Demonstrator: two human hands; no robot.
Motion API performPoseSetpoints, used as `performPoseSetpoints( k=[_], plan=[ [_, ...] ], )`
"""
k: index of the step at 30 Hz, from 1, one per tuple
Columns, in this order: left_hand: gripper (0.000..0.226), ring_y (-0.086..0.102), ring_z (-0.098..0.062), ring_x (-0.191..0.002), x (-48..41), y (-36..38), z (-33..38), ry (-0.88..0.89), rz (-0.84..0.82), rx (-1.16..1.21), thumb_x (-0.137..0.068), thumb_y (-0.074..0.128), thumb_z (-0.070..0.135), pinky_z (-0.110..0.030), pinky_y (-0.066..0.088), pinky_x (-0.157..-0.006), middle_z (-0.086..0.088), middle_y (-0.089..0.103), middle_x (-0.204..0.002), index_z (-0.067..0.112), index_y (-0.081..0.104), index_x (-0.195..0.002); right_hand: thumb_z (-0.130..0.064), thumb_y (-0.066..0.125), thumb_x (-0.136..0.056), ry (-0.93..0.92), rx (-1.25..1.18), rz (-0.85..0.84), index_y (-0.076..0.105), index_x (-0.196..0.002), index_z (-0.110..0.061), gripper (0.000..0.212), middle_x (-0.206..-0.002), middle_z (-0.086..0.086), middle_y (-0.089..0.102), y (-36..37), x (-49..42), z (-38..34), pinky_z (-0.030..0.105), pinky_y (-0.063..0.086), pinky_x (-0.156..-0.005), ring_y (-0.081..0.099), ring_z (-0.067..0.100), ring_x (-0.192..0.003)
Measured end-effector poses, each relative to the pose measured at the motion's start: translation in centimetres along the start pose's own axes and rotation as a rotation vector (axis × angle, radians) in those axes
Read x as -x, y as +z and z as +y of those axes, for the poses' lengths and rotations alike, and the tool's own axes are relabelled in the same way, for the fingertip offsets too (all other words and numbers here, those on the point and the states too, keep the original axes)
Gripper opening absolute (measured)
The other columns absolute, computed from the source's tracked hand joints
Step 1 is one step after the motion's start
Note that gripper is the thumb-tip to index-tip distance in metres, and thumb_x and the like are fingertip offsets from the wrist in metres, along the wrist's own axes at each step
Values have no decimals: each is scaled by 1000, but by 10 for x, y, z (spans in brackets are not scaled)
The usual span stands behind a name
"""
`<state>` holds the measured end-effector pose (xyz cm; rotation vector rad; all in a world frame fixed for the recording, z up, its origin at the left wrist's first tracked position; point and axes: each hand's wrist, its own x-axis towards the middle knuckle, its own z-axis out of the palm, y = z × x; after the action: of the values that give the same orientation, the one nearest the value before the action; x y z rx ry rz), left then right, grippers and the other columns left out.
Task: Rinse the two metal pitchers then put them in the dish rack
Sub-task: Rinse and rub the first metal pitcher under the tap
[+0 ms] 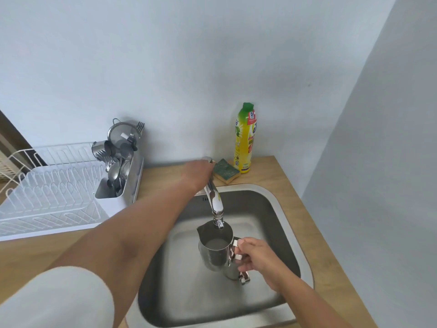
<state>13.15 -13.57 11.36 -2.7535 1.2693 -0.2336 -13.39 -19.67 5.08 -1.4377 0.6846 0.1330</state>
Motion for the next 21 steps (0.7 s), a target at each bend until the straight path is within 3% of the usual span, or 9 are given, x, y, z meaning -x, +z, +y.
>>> performPoseSetpoints(
  k=[11, 21],
  plan=[
    [23, 68, -32, -91, -9, -2, -4, 70, -32, -167, -94, 50, 5, -34, 40, -63, -9, 70, -101, 10, 67, -108, -21, 50, -100, -19, -8, -27, 65, -69, -17, 35, -80, 2, 61, -5, -9, 3, 36, 55, -74, 61, 25, -77],
    [33, 68, -32, -93, -19, -3, -9, 16, -20, -136, -89, 49, -1, -32, 42, -64, -8, 71, -101, 16, 68, -110, -20, 51, -100, -4, -29, -18, 66, -70, -16, 33, -79, 2, 62, -6, -13, 7, 38, 57, -75, 61, 25, -77]
  ],
)
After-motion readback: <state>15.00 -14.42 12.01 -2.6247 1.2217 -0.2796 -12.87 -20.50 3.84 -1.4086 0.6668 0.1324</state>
